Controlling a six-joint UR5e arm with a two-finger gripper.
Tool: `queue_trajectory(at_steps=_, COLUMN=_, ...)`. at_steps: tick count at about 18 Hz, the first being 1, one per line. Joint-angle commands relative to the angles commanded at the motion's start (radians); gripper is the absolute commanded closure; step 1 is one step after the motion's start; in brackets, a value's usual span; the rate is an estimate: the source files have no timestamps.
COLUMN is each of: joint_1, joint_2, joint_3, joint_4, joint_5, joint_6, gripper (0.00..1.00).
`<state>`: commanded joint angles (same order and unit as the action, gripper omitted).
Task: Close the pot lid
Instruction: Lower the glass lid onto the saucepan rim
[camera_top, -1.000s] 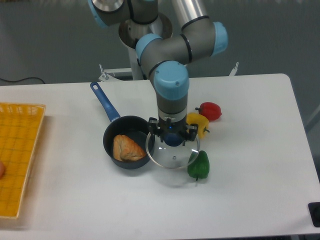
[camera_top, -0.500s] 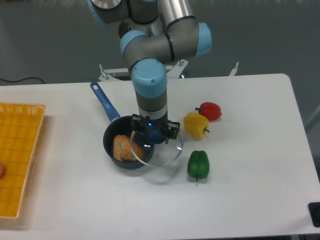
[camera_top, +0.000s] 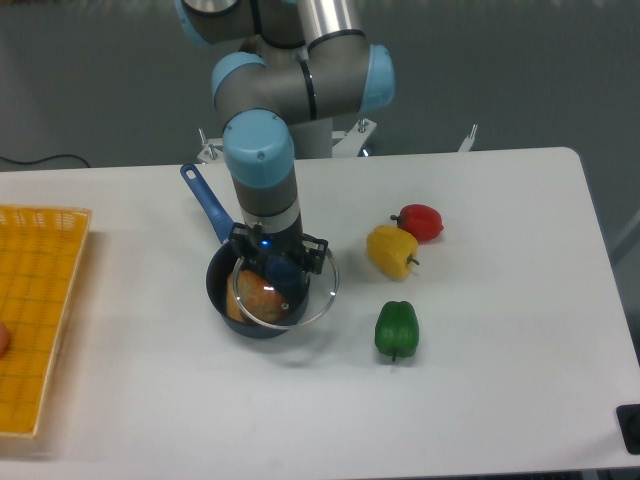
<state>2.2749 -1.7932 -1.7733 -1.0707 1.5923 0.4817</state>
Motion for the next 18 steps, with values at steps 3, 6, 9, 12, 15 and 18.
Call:
queue_trajectory(at_steps=3, joint_1=-0.002, joint_2=0.002, joint_3=-0.008, joint_4=0.002, joint_5=0.0, joint_6=0.0, gripper=0.48)
queue_trajectory(at_steps=6, joint_1=-0.02, joint_2=-0.003, joint_3=-0.014, joint_4=0.003, joint_5=0.0, joint_6=-0.006, gripper=0.48)
queue_trajectory(at_steps=9, joint_1=-0.021, joint_2=-0.005, joint_3=-0.015, joint_4=0.003, joint_5=0.0, joint_6=-0.025, gripper=0.48)
queue_trajectory(at_steps=12, joint_1=-0.035, joint_2=-0.008, joint_3=-0.015, joint_4=0.005, joint_5=-0.002, joint_6=-0.029, gripper=0.48)
queue_trajectory(at_steps=15, joint_1=-0.041, joint_2=-0.011, joint_3=-0.017, joint_4=0.006, joint_5=-0.003, joint_6=-0.046, gripper=0.48)
queue_trajectory(at_steps=18, joint_1=-0.054, joint_2=-0.012, joint_3=-0.017, joint_4=0.006, joint_5=-0.003, joint_6=-0.049, gripper=0.48)
